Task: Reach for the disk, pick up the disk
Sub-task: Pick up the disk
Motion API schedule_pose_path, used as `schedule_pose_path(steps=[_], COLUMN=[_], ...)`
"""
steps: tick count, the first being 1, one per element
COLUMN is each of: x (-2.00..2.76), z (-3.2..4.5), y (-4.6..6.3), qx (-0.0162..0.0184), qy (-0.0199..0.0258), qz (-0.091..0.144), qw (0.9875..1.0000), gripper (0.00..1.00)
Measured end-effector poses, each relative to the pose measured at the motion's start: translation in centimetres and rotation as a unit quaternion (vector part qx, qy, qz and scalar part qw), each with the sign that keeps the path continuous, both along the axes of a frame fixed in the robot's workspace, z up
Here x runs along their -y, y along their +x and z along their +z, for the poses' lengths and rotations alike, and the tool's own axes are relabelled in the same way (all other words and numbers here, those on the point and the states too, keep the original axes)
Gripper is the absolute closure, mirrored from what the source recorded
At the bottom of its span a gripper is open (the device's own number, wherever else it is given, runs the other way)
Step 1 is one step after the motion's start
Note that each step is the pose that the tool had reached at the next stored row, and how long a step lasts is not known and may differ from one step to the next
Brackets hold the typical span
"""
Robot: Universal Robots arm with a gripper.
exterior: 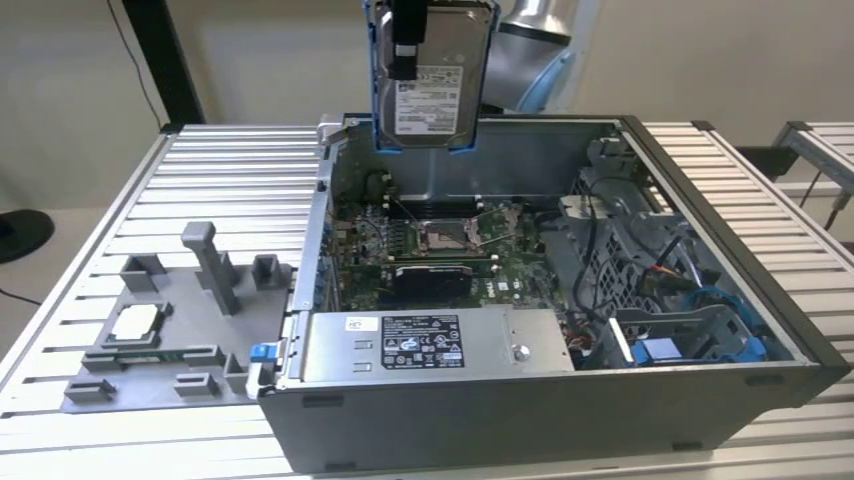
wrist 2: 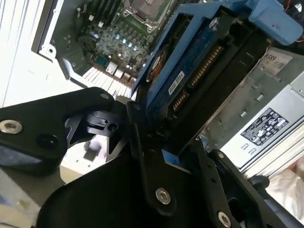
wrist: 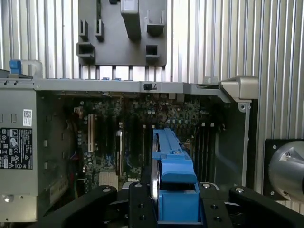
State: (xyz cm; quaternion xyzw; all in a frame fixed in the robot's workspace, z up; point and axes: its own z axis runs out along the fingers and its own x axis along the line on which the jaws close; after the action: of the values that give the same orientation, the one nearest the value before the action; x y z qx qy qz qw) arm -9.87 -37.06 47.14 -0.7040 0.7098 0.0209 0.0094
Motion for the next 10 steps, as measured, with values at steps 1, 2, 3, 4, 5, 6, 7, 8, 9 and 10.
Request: schedule_pose_path(steps=[1,2,3,4,5,6,7,8,9,10], x=[0.0,0.0,0.0,0.0,0.0,0.0,0.0,0.0,0.0,0.0], z=[0.0,0.0,0.0,0.0,0.0,0.0,0.0,0.0,0.0,0.0], y=[0.3,0.7,1.0,1.3,1.6,2.0,2.3,2.6,2.9,3.2], qx=[-0.0001,-0.0001,-0.0001,-0.0002,-0.0002,-0.0002,-0.0002,-0.0002,-0.0002,-0.0003], qy=[0.0,0.0,0.0,0.0,0.0,0.0,0.0,0.0,0.0,0.0], qz=[0.0,0.0,0.0,0.0,0.0,0.0,0.0,0.0,0.0,0.0], qw=[1.0,1.0,1.0,1.0,1.0,1.0,1.0,1.0,1.0,1.0], gripper=[1.0,1.0,1.0,1.0,1.0,1.0,1.0,1.0,1.0,1.0])
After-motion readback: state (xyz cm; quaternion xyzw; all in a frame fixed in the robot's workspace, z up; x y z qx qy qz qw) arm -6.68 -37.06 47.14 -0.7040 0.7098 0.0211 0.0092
